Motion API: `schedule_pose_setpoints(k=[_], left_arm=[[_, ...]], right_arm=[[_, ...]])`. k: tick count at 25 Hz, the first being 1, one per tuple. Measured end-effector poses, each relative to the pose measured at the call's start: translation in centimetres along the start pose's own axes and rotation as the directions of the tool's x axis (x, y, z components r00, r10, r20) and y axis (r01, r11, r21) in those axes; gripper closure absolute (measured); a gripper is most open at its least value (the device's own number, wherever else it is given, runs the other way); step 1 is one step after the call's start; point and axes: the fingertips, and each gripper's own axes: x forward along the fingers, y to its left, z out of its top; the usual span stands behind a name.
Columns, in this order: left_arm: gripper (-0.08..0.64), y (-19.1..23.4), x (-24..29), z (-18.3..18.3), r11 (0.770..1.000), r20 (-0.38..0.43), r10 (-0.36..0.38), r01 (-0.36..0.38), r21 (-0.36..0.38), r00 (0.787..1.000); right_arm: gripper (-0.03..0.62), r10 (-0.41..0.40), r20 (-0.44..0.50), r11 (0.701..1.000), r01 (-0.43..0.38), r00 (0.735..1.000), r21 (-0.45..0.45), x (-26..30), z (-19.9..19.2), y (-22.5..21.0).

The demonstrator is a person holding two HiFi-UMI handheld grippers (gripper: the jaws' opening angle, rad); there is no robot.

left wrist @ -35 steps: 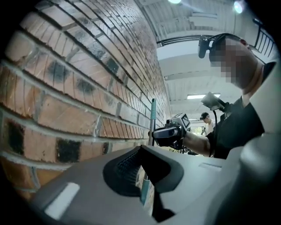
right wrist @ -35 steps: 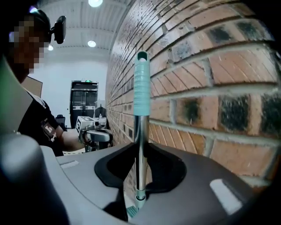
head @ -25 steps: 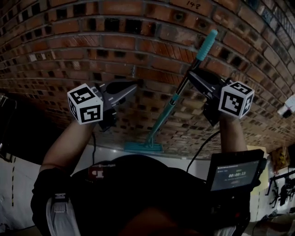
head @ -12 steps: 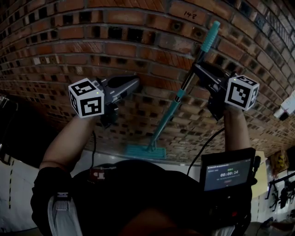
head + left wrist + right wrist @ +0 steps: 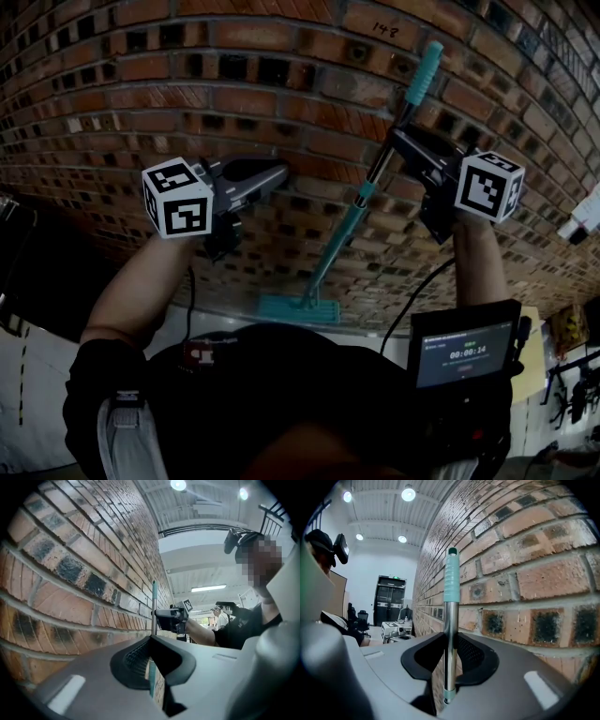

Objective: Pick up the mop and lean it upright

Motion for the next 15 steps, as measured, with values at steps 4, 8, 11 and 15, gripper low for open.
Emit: schedule_pose_setpoints(k=[4,8,11,15], left_arm=[[0.566,0.26,0.06,0.02,1.0,0.005,0.02,-0.02,-0.008,1.0],[0.566,0.27,0.02,0.02,1.0,0.001,0.028,-0.028,0.003,1.0],[0.566,0.16,0.02,0.06,1.0,-0.001,0.027,-0.027,0.009,1.0],[0.566,0.06,0.04,0.06,1.0,0.0,0.027,-0.027,0.01,1.0]], right_arm=[[0.488,-0.001,0.001,1.0,0.001,1.0,-0.002,-0.08,0.02,0.02],[0.488,0.002,0.0,1.0,-0.002,1.0,-0.006,-0.03,0.04,0.09],[0.488,0.005,0.003,1.0,-0.005,1.0,-0.006,0.03,0.1,0.12],[0.488,0.007,0.004,1.0,-0.007,1.0,-0.011,0.15,0.14,0.19]])
